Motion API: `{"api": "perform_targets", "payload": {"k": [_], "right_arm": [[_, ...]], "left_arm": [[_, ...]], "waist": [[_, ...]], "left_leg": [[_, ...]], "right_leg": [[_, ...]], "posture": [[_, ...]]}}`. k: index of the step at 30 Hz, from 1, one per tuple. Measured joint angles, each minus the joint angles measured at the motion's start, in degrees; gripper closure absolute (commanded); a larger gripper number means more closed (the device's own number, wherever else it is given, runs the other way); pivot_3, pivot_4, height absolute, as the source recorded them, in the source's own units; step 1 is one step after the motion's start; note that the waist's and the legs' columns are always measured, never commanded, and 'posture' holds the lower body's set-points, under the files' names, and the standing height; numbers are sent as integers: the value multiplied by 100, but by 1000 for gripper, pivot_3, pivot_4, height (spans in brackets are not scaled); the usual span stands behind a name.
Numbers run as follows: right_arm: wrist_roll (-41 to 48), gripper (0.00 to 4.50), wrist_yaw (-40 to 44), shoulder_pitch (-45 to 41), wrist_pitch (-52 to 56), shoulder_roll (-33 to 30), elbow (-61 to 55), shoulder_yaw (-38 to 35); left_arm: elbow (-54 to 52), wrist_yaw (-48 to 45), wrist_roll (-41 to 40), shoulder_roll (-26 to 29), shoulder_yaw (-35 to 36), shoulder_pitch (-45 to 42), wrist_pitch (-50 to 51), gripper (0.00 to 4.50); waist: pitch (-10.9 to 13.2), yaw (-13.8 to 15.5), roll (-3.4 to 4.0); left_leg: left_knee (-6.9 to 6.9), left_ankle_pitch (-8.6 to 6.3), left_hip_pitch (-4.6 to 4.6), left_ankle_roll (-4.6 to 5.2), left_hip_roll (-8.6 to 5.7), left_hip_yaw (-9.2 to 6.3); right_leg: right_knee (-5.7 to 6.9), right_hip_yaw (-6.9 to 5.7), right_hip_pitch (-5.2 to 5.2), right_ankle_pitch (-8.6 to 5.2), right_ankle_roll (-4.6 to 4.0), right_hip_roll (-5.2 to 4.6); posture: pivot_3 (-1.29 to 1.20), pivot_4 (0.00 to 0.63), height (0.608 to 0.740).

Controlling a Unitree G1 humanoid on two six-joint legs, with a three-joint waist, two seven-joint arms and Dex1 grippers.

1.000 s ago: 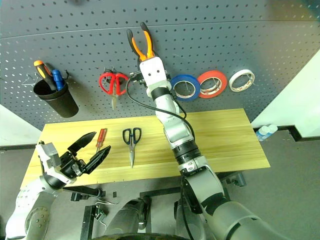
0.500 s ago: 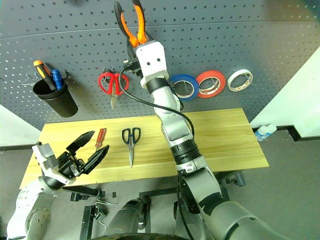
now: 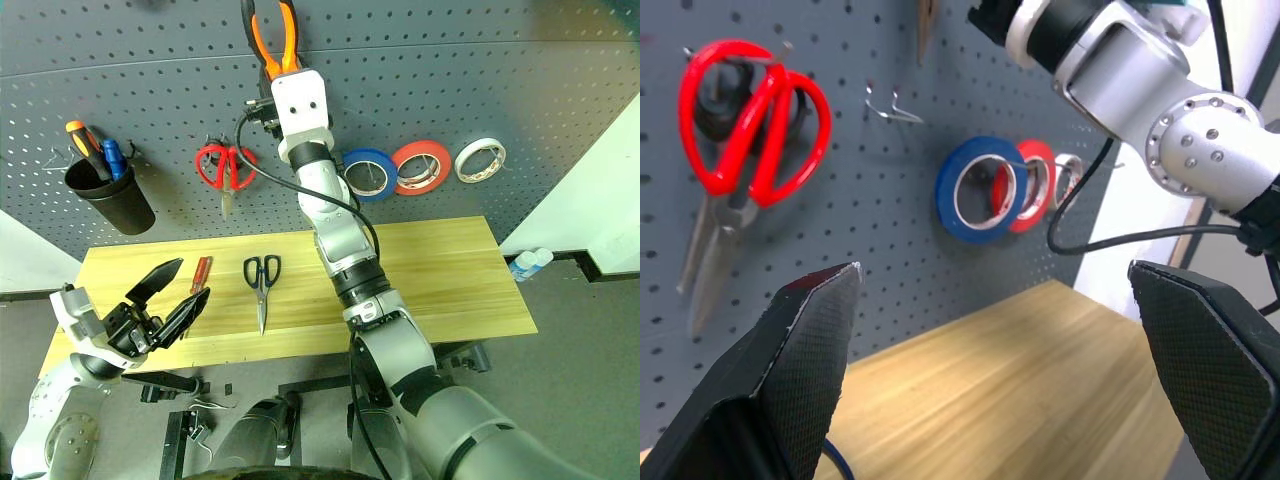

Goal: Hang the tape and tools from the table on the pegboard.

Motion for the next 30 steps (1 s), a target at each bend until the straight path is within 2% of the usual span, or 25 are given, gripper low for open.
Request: {"api": "perform_targets", "payload": {"k": [20, 30], "right_arm": [[-47, 2444, -261, -49, -80, 160, 238, 98], [-36, 2445, -352, -34, -122, 164, 764, 103]], "left_arm": [[-81, -18, -88, 6, 12, 229, 34, 0], [-335, 85, -239, 12, 122, 433, 37, 0]], "waist": [[2, 0, 4], [7, 9, 9]], "left_leg": [[-5, -1, 0, 1, 1, -1], [-10, -1, 0, 2, 2, -1]], "right_leg": [[-2, 3, -2, -1, -1, -1], [-7, 3, -2, -2, -3, -1]], "posture": [[112, 187, 740], [123, 204, 740]]}}
